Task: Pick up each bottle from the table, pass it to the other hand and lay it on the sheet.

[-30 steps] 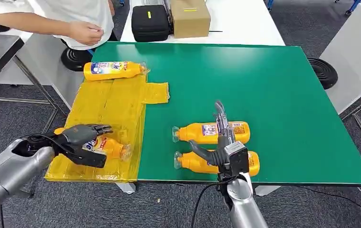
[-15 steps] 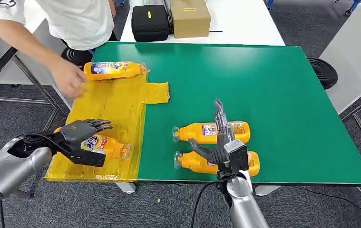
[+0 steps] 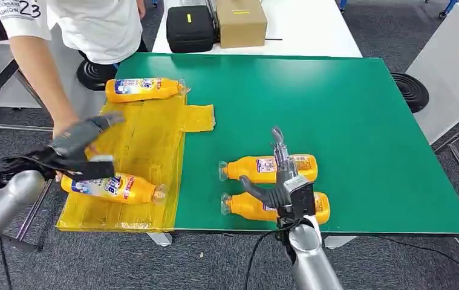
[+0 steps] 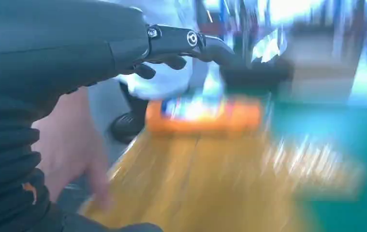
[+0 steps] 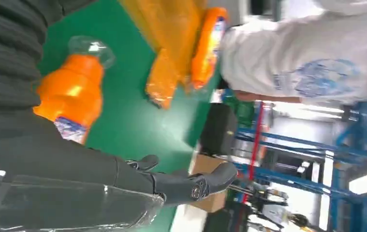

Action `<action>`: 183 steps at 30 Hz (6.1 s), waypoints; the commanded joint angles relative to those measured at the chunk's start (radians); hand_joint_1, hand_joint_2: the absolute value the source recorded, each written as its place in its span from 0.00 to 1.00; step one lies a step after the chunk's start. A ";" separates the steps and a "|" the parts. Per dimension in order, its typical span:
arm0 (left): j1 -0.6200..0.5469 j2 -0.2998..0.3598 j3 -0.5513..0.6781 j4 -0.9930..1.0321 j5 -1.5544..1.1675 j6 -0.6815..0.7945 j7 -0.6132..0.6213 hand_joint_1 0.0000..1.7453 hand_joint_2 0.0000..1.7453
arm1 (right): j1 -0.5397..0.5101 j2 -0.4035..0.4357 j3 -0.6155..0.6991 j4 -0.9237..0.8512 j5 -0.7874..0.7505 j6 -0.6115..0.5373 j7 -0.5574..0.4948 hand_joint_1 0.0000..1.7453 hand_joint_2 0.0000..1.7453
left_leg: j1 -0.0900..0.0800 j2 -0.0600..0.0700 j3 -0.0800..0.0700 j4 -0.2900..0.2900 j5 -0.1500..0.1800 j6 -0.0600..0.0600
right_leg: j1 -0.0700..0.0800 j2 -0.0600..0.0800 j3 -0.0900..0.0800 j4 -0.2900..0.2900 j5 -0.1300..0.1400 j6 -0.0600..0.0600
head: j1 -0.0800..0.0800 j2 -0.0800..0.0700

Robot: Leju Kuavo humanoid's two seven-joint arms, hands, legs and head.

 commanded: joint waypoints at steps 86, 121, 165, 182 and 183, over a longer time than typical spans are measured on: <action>0.611 -0.591 0.709 -0.245 0.240 0.313 -0.175 0.00 1.00 | 0.394 -0.549 -0.110 -0.404 0.458 0.146 0.508 0.00 1.00 | -0.003 -0.003 0.005 -0.001 -0.008 0.003 | -0.002 -0.003 0.007 -0.003 -0.006 0.001 | 0.000 0.000; 0.634 -0.572 0.719 -0.218 0.227 0.345 -0.104 0.00 1.00 | 0.023 -0.570 -0.042 -0.026 0.460 0.267 0.486 0.00 1.00 | -0.002 0.001 0.006 -0.002 -0.007 0.004 | -0.001 0.001 0.009 -0.004 -0.004 0.001 | 0.000 0.000; 0.647 -0.546 0.707 -0.216 0.227 0.327 -0.083 0.00 1.00 | -0.108 -0.550 0.116 0.159 0.430 0.282 0.457 0.00 1.00 | -0.002 0.000 0.008 -0.001 -0.007 0.004 | -0.001 -0.001 0.011 -0.004 -0.005 0.001 | 0.000 0.000; 0.614 -0.549 0.700 -0.187 0.231 0.311 -0.076 0.00 1.00 | -0.116 -0.541 0.166 0.211 0.443 0.323 0.463 0.00 1.00 | -0.002 -0.002 0.003 -0.001 -0.004 0.005 | -0.001 -0.002 0.006 -0.003 -0.003 0.002 | 0.000 0.000; 0.615 -0.549 0.700 -0.189 0.231 0.310 -0.074 0.00 1.00 | -0.116 -0.543 0.168 0.210 0.443 0.328 0.462 0.01 1.00 | -0.002 -0.002 0.006 -0.001 -0.005 0.005 | -0.001 -0.003 0.009 -0.003 -0.004 0.001 | 0.000 0.000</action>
